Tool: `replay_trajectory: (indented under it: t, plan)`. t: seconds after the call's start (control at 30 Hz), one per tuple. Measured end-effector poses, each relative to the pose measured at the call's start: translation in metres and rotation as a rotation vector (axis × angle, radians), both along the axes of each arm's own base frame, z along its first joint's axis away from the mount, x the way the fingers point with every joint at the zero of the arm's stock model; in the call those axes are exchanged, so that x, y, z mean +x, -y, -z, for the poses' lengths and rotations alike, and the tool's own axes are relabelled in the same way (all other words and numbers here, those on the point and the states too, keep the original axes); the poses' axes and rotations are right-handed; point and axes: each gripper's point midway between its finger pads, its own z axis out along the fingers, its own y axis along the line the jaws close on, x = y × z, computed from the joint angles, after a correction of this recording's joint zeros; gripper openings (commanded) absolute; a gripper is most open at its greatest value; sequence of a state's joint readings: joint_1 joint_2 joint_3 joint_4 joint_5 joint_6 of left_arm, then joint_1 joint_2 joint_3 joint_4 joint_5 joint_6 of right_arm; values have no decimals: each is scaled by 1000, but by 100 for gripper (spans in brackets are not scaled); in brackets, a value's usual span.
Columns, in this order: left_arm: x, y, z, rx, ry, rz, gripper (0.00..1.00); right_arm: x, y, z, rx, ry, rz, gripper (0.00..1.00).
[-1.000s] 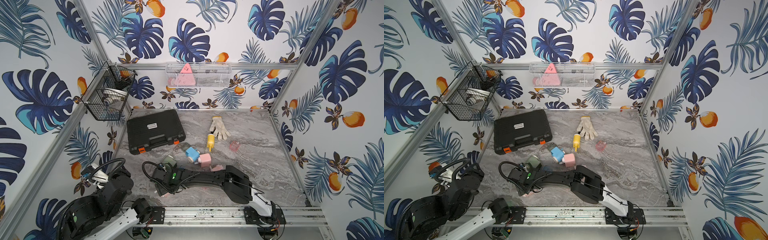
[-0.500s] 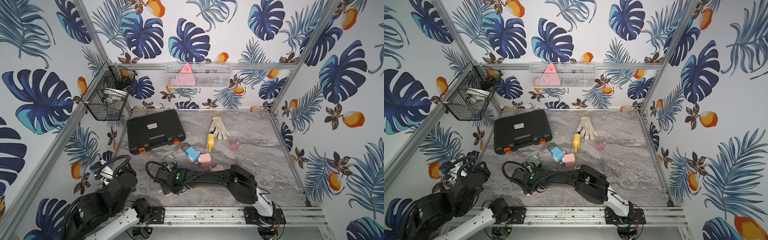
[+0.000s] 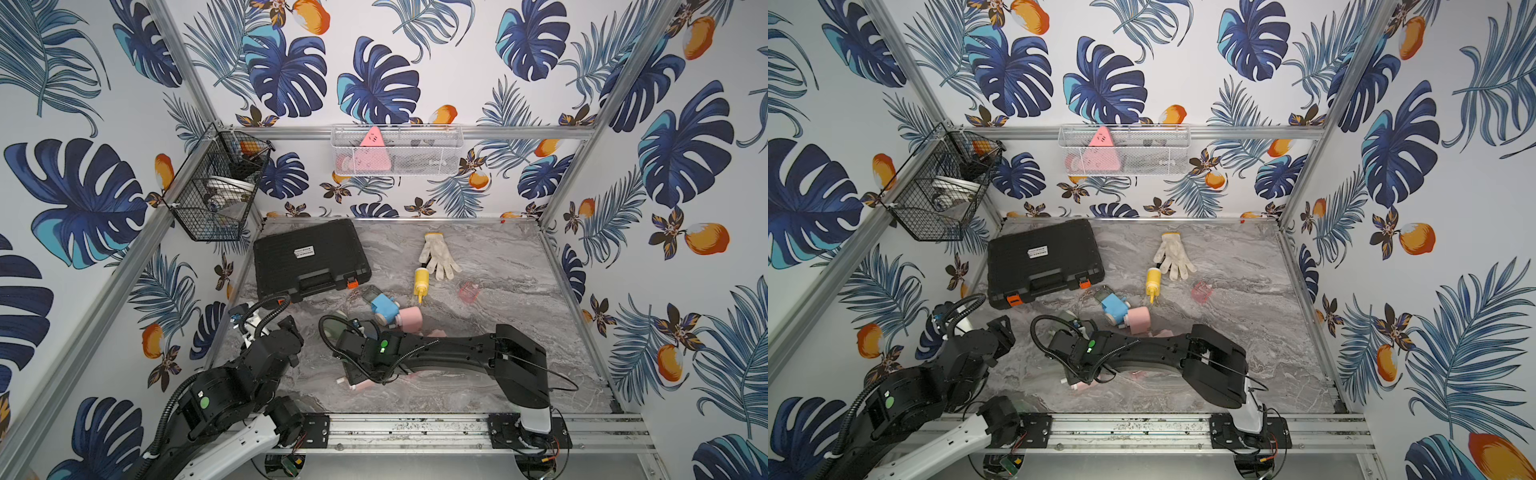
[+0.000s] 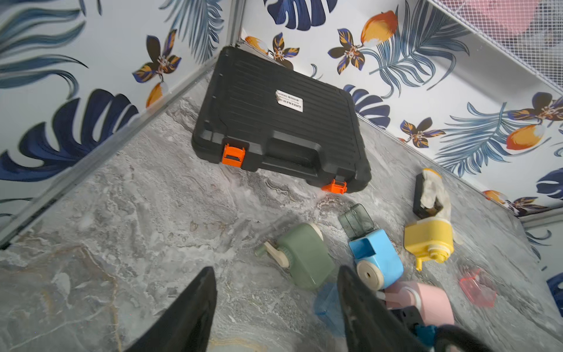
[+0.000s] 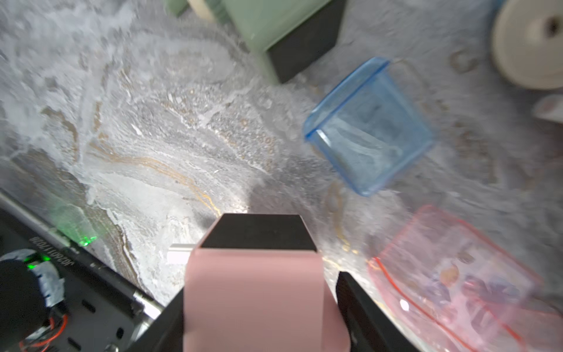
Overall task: Put the tray back into the pencil sharpener
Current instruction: Pick up the pencil sharpener from the center of the board.
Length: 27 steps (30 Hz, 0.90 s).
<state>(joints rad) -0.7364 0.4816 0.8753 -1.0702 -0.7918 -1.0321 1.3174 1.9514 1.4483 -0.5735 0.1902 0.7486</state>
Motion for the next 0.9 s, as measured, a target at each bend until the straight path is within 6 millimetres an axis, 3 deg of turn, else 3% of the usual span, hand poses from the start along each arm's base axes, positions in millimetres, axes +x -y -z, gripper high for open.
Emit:
replay_trajectory:
  t: [0.27, 0.5, 0.73, 0.9]
  plan:
    - [13, 34, 32, -37, -82, 97, 71, -2, 28, -7, 2, 3, 32, 54]
    - [14, 60, 62, -110, -141, 191, 79, 7, 59, -31, 74, 6, 111, 54]
    - [15, 101, 75, -205, -162, 371, 99, -2, 62, -46, 173, 24, 18, 53]
    - [11, 128, 75, -251, -194, 507, 99, -7, 65, -72, 235, 93, -107, 53]
